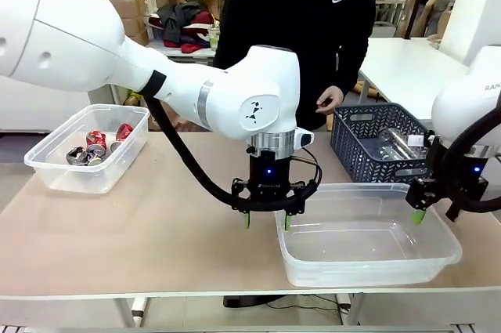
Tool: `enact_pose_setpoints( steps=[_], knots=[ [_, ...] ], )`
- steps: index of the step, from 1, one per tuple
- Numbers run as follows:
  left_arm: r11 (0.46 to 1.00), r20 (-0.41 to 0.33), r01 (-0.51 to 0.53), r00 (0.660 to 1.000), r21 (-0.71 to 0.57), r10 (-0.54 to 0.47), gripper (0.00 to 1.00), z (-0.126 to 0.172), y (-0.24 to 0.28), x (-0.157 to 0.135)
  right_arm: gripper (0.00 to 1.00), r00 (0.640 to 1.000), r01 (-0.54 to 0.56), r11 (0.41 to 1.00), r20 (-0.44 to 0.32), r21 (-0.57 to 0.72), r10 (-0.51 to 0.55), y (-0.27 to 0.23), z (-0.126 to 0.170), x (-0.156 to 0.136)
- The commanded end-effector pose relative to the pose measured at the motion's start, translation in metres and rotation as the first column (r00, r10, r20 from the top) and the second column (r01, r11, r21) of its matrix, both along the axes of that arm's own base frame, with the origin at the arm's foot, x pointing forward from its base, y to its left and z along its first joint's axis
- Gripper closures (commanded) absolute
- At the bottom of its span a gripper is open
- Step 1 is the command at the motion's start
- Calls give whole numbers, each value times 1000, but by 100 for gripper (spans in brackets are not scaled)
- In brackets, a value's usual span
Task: Sort the waste into each basket.
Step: Pick up the Organizing box on the right side of the table and lift it.
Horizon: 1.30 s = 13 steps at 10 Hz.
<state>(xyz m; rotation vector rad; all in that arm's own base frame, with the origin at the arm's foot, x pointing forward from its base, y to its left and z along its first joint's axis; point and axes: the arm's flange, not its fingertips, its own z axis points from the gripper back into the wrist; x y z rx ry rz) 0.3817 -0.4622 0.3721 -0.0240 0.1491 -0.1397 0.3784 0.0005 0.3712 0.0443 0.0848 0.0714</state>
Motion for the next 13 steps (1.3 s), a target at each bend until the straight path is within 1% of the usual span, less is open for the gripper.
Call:
enact_pose_setpoints(
  steps=[1, 2, 3, 4, 5, 6, 9, 11, 12, 13],
  knots=[
    [1000, 5, -20, 1000, 24, 20, 100, 1, -1, 1, 100, 999, 31, 999, 14, -23, -30, 3, -18, -40],
    [999, -2, -26, 1000, 26, 26, 62, 2, -1, 2, 100, 1000, 26, 999, 7, -23, -26, 4, -19, -41],
    [999, -4, -29, 1000, 23, 29, 100, 2, -2, 3, 100, 1000, 19, 999, 2, -27, -19, 5, -21, -41],
    [999, -8, -27, 1000, 23, 27, 86, 1, -2, 3, 85, 1000, 19, 999, -2, -33, -19, 6, -22, -41],
    [999, -7, -32, 999, 35, 33, 100, 0, -4, 4, 95, 1000, 2, 1000, -11, -20, -2, 5, -22, -43],
    [999, -24, -35, 999, 27, 36, 100, 1, -5, 6, 100, 1000, -3, 1000, -17, -11, 3, 4, -24, -43],
    [999, -33, -45, 998, 23, 46, 100, 2, -7, 9, 100, 1000, -4, 1000, -26, -13, 3, 5, -27, -45],
    [999, -33, -52, 998, 18, 52, 100, 3, -6, 9, 100, 1000, -4, 1000, -24, -7, 3, 8, -23, -46],
    [998, -29, -61, 998, 17, 61, 100, 6, -4, 10, 100, 999, 5, 1000, -38, -3, -5, 12, -15, -48],
    [997, -28, -70, 997, 16, 70, 100, 20, 6, 10, 100, 998, 40, 999, -56, -21, -41, 20, 7, -51]
  ],
)
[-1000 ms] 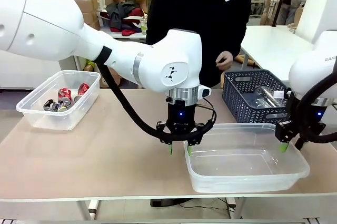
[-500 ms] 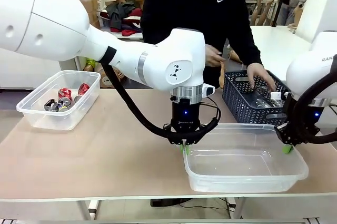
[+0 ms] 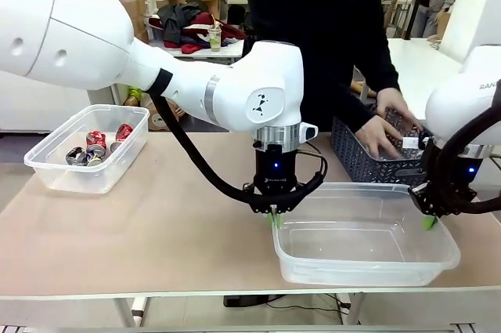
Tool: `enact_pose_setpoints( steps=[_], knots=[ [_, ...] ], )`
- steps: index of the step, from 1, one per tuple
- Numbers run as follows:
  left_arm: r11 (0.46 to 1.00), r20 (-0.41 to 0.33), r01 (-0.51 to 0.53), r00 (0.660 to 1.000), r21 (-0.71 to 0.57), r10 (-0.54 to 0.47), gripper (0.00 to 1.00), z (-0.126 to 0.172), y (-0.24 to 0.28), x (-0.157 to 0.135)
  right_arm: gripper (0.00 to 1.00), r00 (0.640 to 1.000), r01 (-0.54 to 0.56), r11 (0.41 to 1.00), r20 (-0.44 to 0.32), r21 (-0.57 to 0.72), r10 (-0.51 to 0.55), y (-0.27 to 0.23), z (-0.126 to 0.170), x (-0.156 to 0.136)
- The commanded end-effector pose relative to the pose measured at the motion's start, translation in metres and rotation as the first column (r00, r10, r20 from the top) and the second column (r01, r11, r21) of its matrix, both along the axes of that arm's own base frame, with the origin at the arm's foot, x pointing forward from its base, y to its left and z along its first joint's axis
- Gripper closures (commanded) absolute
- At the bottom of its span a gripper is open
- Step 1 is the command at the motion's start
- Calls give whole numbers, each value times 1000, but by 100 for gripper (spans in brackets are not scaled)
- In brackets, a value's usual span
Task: Sort the waste into each basket.
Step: Pick up the Organizing box on the right side of the table and lift it.
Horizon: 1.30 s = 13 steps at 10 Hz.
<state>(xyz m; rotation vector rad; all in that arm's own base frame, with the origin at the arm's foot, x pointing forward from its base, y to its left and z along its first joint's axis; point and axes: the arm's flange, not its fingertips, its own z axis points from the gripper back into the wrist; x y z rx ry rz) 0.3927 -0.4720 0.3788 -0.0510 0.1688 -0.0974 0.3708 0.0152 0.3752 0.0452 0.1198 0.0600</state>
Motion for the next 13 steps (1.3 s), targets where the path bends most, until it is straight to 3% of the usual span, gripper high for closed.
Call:
enact_pose_setpoints(
  steps=[1, 3, 5, 6, 8, 9, 10, 12, 13],
  knots=[
    [999, -2, -44, 999, 29, 44, 100, 34, 34, -1, 100, 999, 36, 998, -32, -54, -37, 16, 32, -45],
    [981, 80, -190, 979, 27, 187, 100, 80, 75, 2, 100, 999, -2, 998, -51, -67, -2, 47, 89, -36],
    [968, 108, -249, 962, -15, 249, 100, 112, 118, 12, 100, 999, 33, 994, -21, -104, -35, 80, 119, 3],
    [942, 128, -335, 934, -9, 334, 100, 119, 137, 19, 100, 999, 39, 995, -17, -89, -41, 99, 132, 21],
    [956, 160, -294, 944, 13, 288, 100, 133, 165, 36, 100, 1000, 7, 996, -9, -92, -8, 136, 163, 54],
    [958, 180, -287, 943, 11, 280, 100, 142, 178, 50, 100, 999, -14, 997, -36, -78, 11, 151, 166, 68],
    [940, 229, -340, 919, 39, 323, 100, 148, 192, 72, 100, 998, -33, 997, -55, -71, 29, 165, 161, 77],
    [955, 172, -296, 941, 14, 290, 100, 146, 218, 130, 100, 997, -47, 997, -61, -63, 43, 179, 151, 85],
    [923, 104, -384, 919, 12, 381, 100, 141, 227, 161, 100, 999, -32, 998, -41, -62, 29, 179, 148, 88]
  ],
)
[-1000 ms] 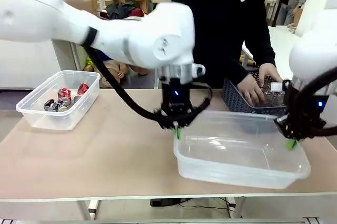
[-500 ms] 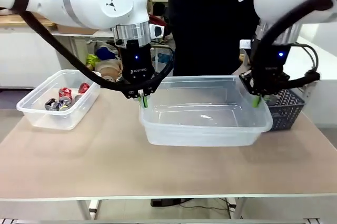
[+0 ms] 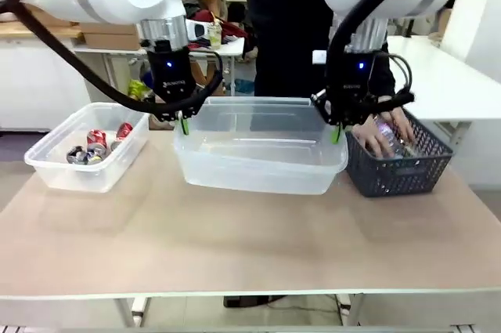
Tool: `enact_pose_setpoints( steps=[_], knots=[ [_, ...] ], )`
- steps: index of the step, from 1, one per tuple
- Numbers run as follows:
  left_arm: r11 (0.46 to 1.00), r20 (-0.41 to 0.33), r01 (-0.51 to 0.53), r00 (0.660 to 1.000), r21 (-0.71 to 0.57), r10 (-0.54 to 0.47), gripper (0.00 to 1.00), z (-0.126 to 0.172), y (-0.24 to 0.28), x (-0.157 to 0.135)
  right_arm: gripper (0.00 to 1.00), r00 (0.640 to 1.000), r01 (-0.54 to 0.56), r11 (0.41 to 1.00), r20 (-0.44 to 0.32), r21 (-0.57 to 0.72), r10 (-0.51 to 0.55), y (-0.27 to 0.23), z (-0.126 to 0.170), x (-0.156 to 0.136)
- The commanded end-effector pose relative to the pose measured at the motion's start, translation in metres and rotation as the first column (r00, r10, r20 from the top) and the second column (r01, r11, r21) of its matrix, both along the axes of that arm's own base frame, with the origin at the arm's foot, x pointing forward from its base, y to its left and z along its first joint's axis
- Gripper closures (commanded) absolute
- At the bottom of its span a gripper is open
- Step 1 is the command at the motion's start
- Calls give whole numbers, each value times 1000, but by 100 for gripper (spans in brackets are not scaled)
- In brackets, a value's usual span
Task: Sort the waste into each basket.
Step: Pick up the Organizing box on the right side of the table and lift it.
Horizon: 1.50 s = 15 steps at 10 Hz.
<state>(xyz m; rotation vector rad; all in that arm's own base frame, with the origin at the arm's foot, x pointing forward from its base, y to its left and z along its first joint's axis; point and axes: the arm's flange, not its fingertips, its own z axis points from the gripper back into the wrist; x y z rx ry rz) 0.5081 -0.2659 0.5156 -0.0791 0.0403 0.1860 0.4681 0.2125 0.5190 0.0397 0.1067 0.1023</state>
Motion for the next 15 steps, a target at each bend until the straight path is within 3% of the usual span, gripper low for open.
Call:
enact_pose_setpoints(
  steps=[1, 7, 8, 10, 12, 14, 15],
  knots=[
    [1000, 36, 19, 999, 12, -20, 100, 8, -10, -26, 100, 1000, -3, 1000, -4, -6, 3, -8, 3, -5],
    [1000, 36, 19, 999, 12, -20, 100, 8, -10, -26, 100, 1000, -3, 1000, -4, -6, 3, -8, 3, -5],
    [1000, 36, 19, 999, 12, -20, 100, 8, -10, -26, 95, 1000, 13, 1000, 14, -7, -13, -8, 2, 5],
    [1000, 36, 19, 999, 12, -20, 100, 8, -10, -26, 95, 979, 160, 987, -128, 11, -157, -19, 0, 11],
    [1000, 36, 19, 999, 12, -20, 100, 8, -10, -26, 95, 956, 266, 964, -122, -33, -268, -20, -6, 21],
    [1000, 36, 19, 999, 12, -20, 100, 8, -10, -26, 95, 947, 290, 954, -119, -75, -297, -20, -18, 32],
    [1000, 36, 19, 999, 12, -20, 100, 8, -10, -26, 95, 935, 334, 934, -85, -126, -345, -22, -20, 35]
  ],
)
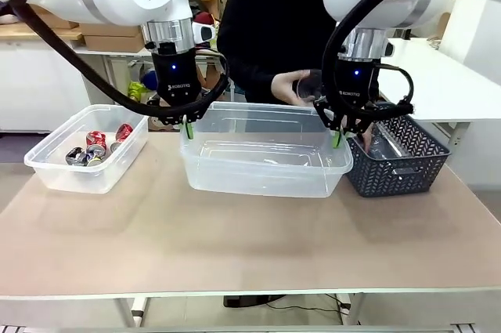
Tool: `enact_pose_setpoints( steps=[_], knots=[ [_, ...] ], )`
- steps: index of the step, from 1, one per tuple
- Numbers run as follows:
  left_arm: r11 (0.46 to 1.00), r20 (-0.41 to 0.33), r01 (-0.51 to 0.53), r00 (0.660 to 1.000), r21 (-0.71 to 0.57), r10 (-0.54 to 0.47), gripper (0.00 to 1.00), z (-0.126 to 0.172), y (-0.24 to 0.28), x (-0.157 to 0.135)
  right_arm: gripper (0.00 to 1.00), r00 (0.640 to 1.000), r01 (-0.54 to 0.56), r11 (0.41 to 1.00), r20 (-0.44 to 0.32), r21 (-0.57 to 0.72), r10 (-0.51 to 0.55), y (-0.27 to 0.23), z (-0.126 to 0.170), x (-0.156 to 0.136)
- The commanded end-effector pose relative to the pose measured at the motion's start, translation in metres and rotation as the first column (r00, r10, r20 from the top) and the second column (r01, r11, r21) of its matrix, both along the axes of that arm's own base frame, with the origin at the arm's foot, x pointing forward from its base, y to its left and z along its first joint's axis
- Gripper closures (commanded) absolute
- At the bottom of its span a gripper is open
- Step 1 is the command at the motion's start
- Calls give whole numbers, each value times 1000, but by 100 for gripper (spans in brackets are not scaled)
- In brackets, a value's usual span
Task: Sort the waste into each basket.
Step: Pick up the Organizing box on the right side of the table and lift it, then offer the picked Organizing box to the human.
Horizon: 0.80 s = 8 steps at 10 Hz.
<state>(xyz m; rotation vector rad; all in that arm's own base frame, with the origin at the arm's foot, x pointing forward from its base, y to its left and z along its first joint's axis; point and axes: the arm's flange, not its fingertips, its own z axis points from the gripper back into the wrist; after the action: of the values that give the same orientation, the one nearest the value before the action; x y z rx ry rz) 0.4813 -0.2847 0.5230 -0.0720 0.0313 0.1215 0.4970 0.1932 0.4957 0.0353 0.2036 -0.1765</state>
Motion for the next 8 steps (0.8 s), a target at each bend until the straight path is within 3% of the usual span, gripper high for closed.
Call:
enact_pose_setpoints(
  steps=[1, 2, 8],
  knots=[
    [999, 26, -45, 999, 3, 44, 100, 0, 9, 1, 95, 995, 34, 992, 100, -119, -22, 4, 8, -1],
    [999, 26, -45, 999, 3, 44, 100, 0, 9, 1, 95, 1000, 0, 1000, 0, 0, 0, 0, 0, 0],
    [999, 26, -45, 999, 3, 44, 100, 0, 9, 1, 95, 1000, 0, 1000, 0, 0, 0, 0, 0, 0]
  ],
)
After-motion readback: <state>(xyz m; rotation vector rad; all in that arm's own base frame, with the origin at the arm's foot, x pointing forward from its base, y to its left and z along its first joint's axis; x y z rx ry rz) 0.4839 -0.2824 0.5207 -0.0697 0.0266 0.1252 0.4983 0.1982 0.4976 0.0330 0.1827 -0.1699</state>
